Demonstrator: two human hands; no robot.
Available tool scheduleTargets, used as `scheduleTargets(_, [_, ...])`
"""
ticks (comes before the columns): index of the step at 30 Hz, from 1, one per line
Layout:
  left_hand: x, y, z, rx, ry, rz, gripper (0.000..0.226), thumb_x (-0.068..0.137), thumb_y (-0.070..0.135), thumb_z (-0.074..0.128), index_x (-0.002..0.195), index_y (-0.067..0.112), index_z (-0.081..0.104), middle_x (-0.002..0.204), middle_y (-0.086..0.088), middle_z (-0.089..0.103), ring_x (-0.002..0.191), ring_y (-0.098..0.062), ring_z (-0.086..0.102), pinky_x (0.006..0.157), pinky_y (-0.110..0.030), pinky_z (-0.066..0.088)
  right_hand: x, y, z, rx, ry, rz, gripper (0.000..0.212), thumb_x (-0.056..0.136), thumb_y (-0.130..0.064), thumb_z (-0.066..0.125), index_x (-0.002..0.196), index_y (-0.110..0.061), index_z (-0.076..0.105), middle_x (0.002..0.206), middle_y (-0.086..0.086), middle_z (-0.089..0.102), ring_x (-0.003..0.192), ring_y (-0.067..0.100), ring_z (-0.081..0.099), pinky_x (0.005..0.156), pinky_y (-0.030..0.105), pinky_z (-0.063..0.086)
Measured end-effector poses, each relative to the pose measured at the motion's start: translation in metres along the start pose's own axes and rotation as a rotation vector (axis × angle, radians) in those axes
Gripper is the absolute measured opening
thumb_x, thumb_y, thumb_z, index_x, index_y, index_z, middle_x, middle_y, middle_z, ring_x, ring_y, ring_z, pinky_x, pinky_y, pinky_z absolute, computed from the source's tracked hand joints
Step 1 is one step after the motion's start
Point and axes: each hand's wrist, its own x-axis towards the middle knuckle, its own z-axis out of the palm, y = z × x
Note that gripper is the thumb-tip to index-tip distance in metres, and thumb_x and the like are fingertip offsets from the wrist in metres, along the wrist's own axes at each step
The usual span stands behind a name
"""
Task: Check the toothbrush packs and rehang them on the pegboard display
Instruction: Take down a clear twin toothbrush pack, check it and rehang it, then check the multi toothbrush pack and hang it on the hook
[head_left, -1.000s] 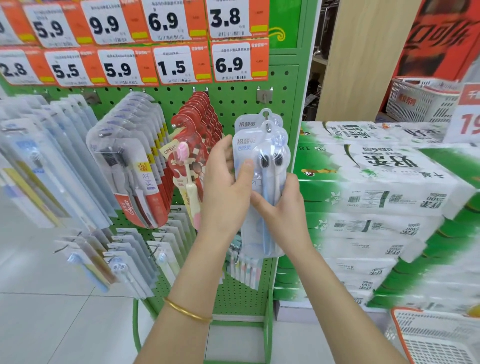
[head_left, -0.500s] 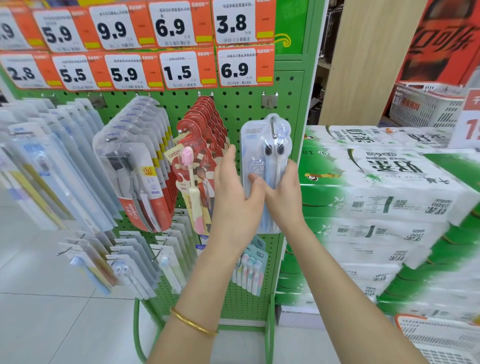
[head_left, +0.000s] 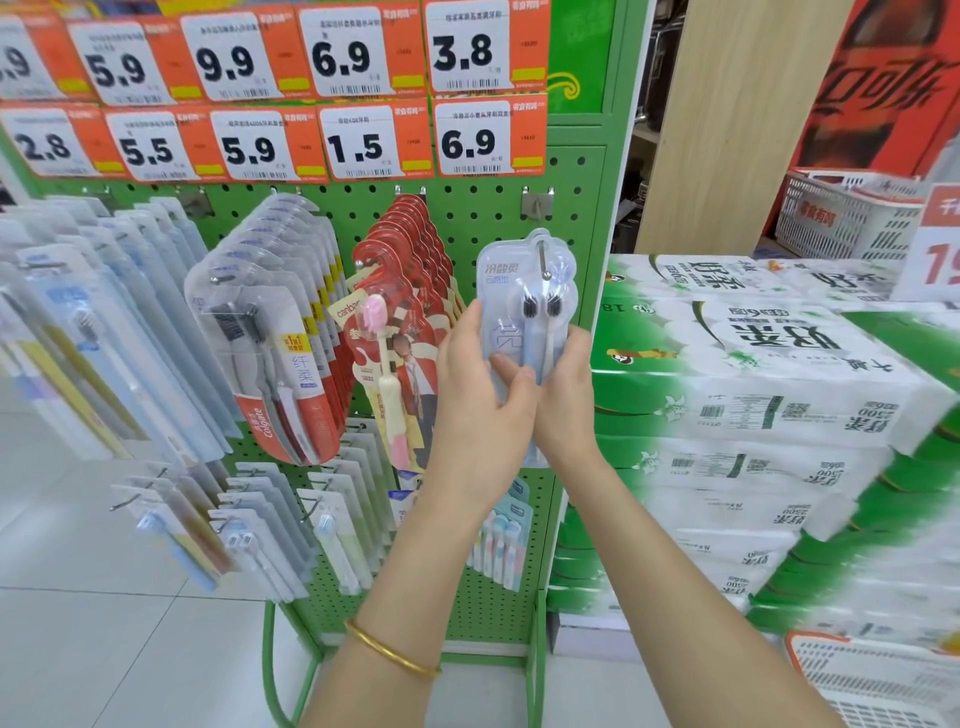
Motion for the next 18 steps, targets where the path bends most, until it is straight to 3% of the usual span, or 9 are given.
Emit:
scheduleTargets(5, [-0.001, -0.003, 0.002, 0.0, 0.007, 0.009, 0.064, 0.093, 0.014, 0.052, 0.149, 0.017, 0.022, 0.151, 0.002, 0.03, 0.141, -0.008, 0.026, 0.116, -0.039, 0.027, -0.002, 0.001, -0.004, 0.02, -0.001, -0.019, 0.052, 0.077, -0.032, 0.076, 0.107, -0.019, 0.036, 0.104, 0.001, 0.051, 0.083, 0.012, 0.052, 0.061, 0.023, 0.039])
scheduleTargets(11, [-0.012, -0.009, 0.004, 0.026, -0.008, -0.017, 0.059, 0.097, 0.018, 0.049, 0.149, 0.019, 0.022, 0.152, 0.005, 0.027, 0.14, -0.005, 0.025, 0.117, -0.037, 0.028, -0.01, 0.013, -0.015, -0.051, 0.001, -0.056, 0.062, 0.075, -0.03, 0.079, 0.118, -0.008, 0.04, 0.109, 0.002, 0.047, 0.098, 0.016, 0.049, 0.074, 0.009, 0.038])
scheduleTargets(15, [-0.035, -0.022, 0.005, 0.034, -0.008, -0.076, 0.058, 0.096, 0.016, 0.05, 0.148, 0.021, 0.023, 0.147, 0.008, 0.03, 0.134, -0.004, 0.032, 0.113, -0.028, 0.03, -0.034, 0.038, -0.034, -0.181, 0.051, -0.064, 0.07, 0.075, -0.031, 0.077, 0.13, -0.01, 0.04, 0.114, -0.002, 0.045, 0.104, 0.014, 0.047, 0.09, 0.024, 0.039])
scheduleTargets(18, [-0.054, -0.046, 0.009, 0.018, 0.014, -0.159, 0.051, 0.096, 0.007, 0.045, 0.143, 0.02, 0.031, 0.134, 0.008, 0.038, 0.121, 0.0, 0.04, 0.101, -0.018, 0.034, -0.061, 0.066, -0.043, -0.198, 0.004, 0.03, 0.051, 0.08, -0.018, 0.071, 0.123, -0.01, 0.046, 0.109, -0.001, 0.048, 0.1, 0.018, 0.051, 0.088, 0.033, 0.044])
